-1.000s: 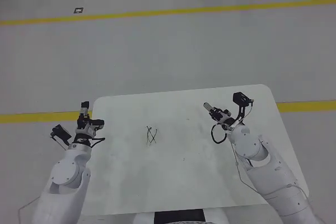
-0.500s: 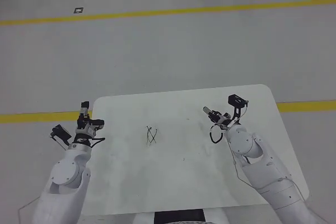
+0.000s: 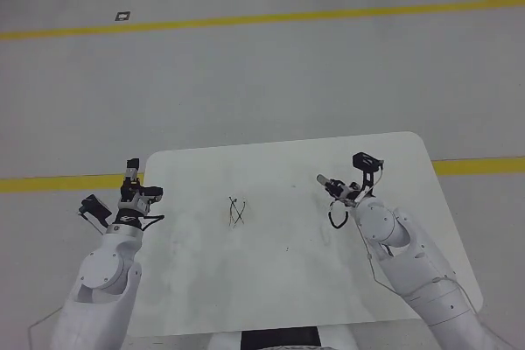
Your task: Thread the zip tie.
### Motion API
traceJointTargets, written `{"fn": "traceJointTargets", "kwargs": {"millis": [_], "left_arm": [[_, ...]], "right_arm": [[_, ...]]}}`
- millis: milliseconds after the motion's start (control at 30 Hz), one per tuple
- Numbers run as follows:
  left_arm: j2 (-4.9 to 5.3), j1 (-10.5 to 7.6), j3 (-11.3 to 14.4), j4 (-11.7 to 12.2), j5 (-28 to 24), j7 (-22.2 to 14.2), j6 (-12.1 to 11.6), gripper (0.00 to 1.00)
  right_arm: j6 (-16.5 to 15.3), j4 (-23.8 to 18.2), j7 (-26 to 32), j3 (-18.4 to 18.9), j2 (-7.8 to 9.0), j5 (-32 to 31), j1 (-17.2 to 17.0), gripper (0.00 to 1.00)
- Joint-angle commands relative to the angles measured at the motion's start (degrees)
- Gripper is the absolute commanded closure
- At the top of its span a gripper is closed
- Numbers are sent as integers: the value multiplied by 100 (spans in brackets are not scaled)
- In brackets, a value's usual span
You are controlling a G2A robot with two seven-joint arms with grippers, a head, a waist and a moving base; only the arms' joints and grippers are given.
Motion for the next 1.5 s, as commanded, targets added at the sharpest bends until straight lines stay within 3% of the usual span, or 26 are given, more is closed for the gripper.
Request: {"fn": "traceJointTargets", "kwargs": {"millis": [0, 100, 400, 500, 700, 733, 1100, 1167, 1233, 1333, 1467], "left_arm": [[0, 0, 0, 0, 0, 0, 0, 0], [0, 0, 0, 0, 0, 0, 0, 0], [0, 0, 0, 0, 0, 0, 0, 0], [33, -10, 31, -64, 213, -540, 33, 0], [188, 153, -162, -266, 891, -2292, 806, 0], [221, 171, -248, -330, 1167, -2466, 768, 0], [225, 174, -276, -341, 1237, -2433, 694, 0], [225, 174, -276, -341, 1237, -2433, 694, 0], [225, 174, -276, -341, 1237, -2433, 694, 0], [225, 174, -276, -341, 1237, -2433, 694, 0], [225, 174, -276, -341, 1237, -2433, 694, 0]], "right_arm": [[-90, 48, 361, -43, 11, -68, 52, 0], [-290, 141, 962, -151, 32, -217, 149, 0], [-290, 141, 962, -151, 32, -217, 149, 0], [-290, 141, 962, -151, 32, -217, 149, 0], [-290, 141, 962, -151, 32, -217, 149, 0], [-290, 141, 962, -151, 32, -217, 149, 0], [-290, 141, 962, -151, 32, -217, 149, 0], [-485, 34, 983, -131, 23, 27, 134, 0], [-943, -12, 1046, 25, 42, 392, 64, 0], [-1367, -90, 1270, 168, 71, 701, 6, 0], [-1762, -195, 1544, 265, 101, 991, -51, 0]]}}
